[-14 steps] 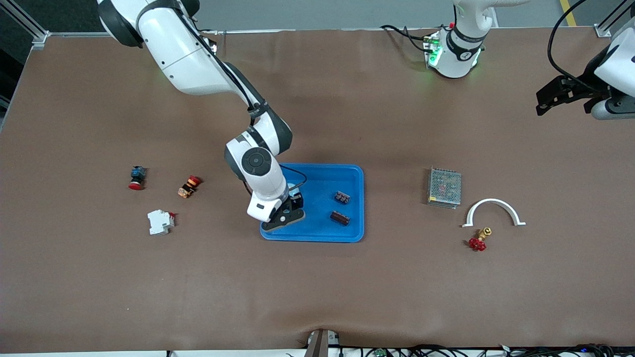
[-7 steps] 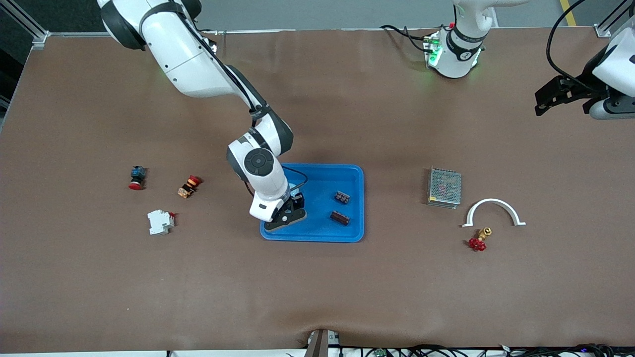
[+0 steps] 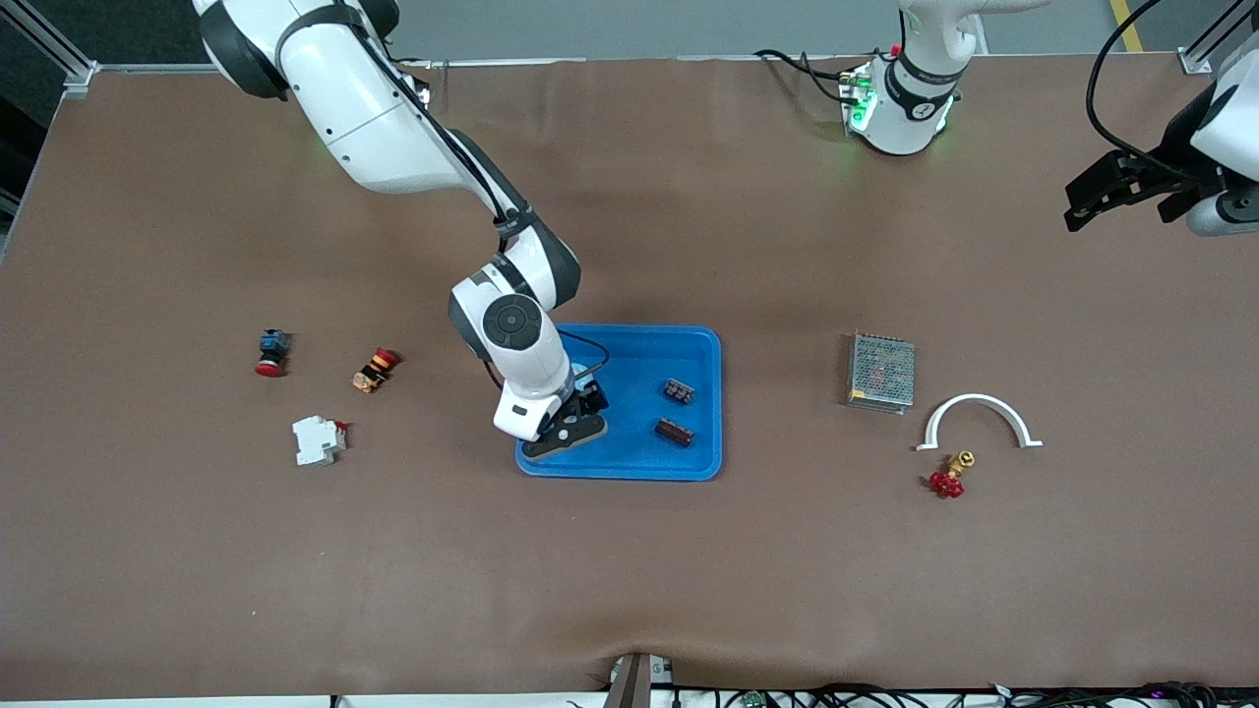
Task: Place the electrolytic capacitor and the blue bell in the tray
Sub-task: 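Lower the bell into the tray and open the right gripper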
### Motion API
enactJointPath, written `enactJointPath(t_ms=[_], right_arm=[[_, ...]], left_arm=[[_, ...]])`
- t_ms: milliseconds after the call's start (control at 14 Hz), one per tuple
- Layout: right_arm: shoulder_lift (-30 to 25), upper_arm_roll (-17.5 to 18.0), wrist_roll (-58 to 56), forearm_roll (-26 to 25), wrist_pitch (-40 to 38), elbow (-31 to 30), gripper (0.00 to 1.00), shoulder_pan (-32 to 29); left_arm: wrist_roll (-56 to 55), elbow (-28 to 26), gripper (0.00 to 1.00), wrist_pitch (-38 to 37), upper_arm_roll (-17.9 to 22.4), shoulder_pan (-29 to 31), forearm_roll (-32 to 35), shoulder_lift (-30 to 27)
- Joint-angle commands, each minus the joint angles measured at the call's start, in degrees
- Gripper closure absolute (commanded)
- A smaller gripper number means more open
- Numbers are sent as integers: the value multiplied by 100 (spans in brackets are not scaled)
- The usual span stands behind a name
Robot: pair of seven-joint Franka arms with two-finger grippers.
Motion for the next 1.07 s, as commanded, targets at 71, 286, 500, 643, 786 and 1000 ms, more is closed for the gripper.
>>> enactJointPath(t_ms=[71,286,500,643,786,1000], right_arm=[[-261,63,116,-85,-484,111,0,14],[-902,90,221,-59,-1512,111,0,128],[-1649,107,432,-24,-2593,111,0,225],[-2184,177,432,-23,-3331,102,0,260],[-2712,178,432,-23,-3929,102,0,251],[-3476,160,432,-15,-4878,102,0,181]], left_arm=[[-68,16,0,0,-8,22,-125,-25],[-85,7,0,9,-26,22,-117,-16],[-85,16,0,9,-26,13,-108,10],[-85,16,0,9,-26,13,-108,19],[-85,25,0,9,-26,13,-108,19],[-85,25,0,9,-35,13,-108,1]])
